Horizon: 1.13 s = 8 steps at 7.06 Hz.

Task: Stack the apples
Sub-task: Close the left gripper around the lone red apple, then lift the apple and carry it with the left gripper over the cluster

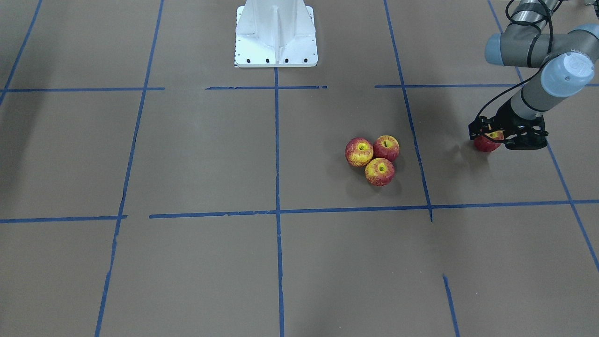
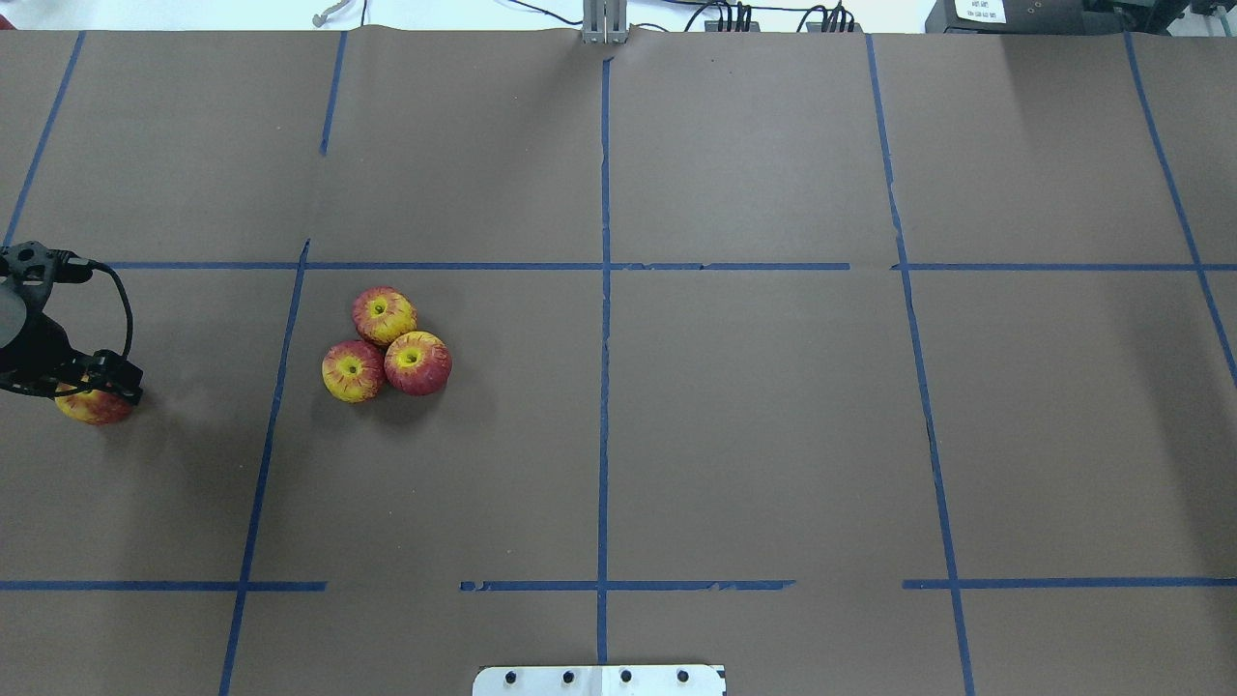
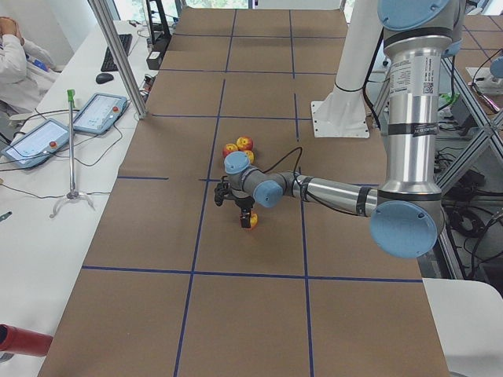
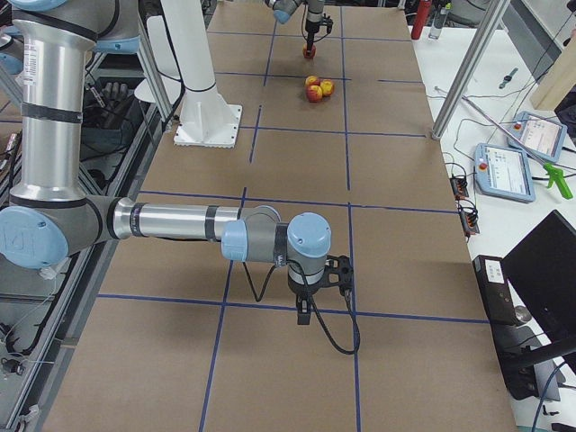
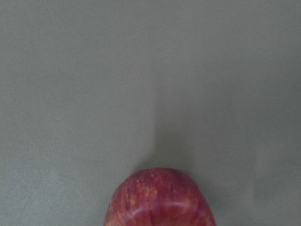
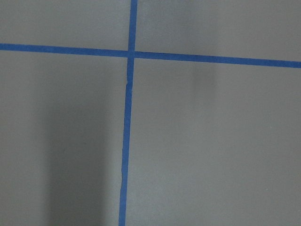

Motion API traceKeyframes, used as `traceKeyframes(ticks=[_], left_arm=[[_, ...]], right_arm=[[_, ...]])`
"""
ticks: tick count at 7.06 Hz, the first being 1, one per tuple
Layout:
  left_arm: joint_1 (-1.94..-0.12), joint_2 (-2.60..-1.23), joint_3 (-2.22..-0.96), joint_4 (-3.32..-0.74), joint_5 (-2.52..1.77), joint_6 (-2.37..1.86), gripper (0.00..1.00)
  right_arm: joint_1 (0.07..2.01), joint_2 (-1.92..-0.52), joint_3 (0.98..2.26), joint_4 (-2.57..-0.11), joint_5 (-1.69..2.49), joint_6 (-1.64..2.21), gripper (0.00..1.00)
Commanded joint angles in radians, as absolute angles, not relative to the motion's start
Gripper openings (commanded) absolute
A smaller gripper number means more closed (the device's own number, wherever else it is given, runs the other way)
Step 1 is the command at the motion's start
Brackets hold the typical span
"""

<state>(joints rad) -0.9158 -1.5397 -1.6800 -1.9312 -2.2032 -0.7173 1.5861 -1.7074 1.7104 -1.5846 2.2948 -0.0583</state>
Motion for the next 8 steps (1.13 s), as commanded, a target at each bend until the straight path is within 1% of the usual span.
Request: traceKeyframes(ticks=[1, 2, 3, 4, 6, 8], left_arm=[[-0.916, -1.559, -1.664, -1.931, -2.201, -0.718, 0.58], [-0.916, -1.559, -1.664, -1.930, -2.201, -0.718, 0.17], [-0.916, -1.566, -1.670, -1.928, -2.200, -0.718, 0.00], [-0.925, -1.589, -1.686, -1.922, -2.207, -0.722, 0.00], [-0.930, -1.699, -1.715, -1.860, -2.209, -0.735, 0.00], [-0.928, -1.820, -1.796, -1.691, -2.210, -0.816, 0.00]], right_arm=[[1.586, -1.707, 1.710, -1.585, 2.295, -0.058, 1.00], [1.586, -1.707, 1.710, -1.585, 2.295, -0.058, 1.00], [1.586, -1.707, 1.710, -1.585, 2.295, -0.058, 1.00], [1.586, -1.707, 1.710, -1.585, 2.295, -0.058, 1.00], [1.586, -1.707, 1.710, -1.585, 2.295, -0.058, 1.00], [1.586, -1.707, 1.710, -1.585, 2.295, -0.058, 1.00]])
